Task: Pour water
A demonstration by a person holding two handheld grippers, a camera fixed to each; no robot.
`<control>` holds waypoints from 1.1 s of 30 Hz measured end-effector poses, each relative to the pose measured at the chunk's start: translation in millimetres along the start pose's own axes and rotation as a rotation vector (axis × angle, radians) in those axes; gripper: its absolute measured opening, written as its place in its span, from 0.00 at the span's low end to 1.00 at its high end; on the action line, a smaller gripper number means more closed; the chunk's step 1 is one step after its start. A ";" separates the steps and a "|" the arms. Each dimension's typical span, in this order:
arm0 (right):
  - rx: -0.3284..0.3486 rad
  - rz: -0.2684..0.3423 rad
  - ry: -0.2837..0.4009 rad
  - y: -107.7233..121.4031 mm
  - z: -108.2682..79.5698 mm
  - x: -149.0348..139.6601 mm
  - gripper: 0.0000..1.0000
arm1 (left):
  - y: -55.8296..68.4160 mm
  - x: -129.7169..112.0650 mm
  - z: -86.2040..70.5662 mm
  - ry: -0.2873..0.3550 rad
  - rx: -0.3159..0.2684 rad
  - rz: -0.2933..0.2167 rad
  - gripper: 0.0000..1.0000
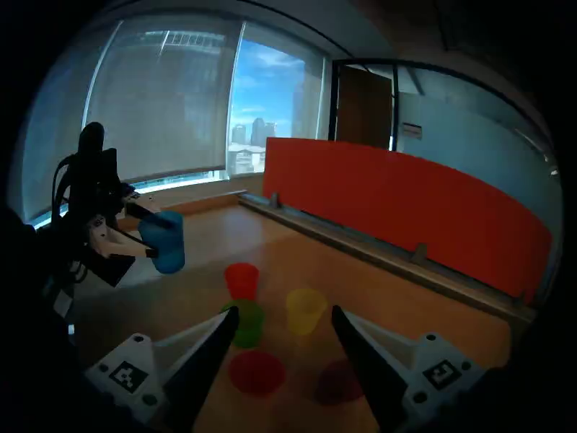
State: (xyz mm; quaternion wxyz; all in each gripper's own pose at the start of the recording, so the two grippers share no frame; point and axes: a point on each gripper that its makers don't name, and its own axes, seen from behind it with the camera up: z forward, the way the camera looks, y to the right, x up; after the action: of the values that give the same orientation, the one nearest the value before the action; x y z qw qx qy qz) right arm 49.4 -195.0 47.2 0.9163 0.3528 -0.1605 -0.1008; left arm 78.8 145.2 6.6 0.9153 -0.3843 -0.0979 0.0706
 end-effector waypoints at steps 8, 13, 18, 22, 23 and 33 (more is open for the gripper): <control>-0.001 -0.002 -0.001 2.4 3.0 3.8 0.99 | 0.8 22.4 -8.1 0.083 0.008 -0.001 0.83; 0.001 -0.007 -0.003 2.1 4.6 4.4 0.99 | 4.2 36.5 -13.5 0.136 0.005 0.003 0.83; 0.001 -0.011 -0.007 2.2 6.9 4.3 0.99 | 7.0 47.2 -16.9 0.169 0.003 0.003 0.83; 0.005 -0.014 -0.007 1.9 8.6 5.4 0.99 | 7.3 51.5 -18.4 0.178 0.005 -0.003 0.83; 0.005 -0.015 -0.007 1.8 8.8 5.6 0.99 | 7.2 52.0 -18.8 0.179 0.005 -0.003 0.83; 0.020 -0.029 -0.024 -2.6 14.3 2.4 0.99 | 4.5 49.0 -19.5 0.175 0.011 -0.005 0.83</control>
State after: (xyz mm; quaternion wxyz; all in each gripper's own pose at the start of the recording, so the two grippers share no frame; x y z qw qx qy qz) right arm 46.3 -206.4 55.9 0.9092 0.3629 -0.1675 -0.1167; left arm 130.7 144.9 -3.9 0.9225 -0.3839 -0.0182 0.0349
